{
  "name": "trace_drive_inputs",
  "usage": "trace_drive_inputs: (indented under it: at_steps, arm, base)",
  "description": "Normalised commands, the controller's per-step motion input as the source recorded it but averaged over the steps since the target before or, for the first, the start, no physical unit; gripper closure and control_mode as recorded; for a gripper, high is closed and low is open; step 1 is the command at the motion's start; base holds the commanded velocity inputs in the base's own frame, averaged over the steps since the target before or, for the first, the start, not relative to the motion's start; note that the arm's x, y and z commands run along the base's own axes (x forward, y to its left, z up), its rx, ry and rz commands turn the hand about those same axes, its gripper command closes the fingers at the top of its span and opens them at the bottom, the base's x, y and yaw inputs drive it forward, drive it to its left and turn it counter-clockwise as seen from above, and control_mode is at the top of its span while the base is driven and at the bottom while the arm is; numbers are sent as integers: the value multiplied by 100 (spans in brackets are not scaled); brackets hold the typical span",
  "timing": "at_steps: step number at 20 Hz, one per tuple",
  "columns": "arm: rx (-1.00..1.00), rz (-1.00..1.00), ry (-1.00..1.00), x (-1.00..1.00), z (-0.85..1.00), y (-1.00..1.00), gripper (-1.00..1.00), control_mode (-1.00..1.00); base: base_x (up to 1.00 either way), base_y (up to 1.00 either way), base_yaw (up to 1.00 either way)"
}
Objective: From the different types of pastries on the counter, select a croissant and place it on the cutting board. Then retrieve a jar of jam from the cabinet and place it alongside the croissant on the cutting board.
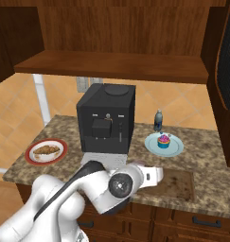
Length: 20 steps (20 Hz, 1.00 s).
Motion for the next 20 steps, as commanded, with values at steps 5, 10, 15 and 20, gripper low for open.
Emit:
trace_drive_inputs:
  at_steps: [5,10,15,20]
  arm:
    - [0,5,-2,18,-12,-31,100,-100]
    - [0,13,-2,0,-36,-26,100,-100]
    - [0,9,0,2,-4,-13,100,-100]
    - [0,10,3,25,-37,0,100,-100]
  base:
    - [0,0,0]
    - [0,0,0]
    - [0,0,0]
    - [0,0,0]
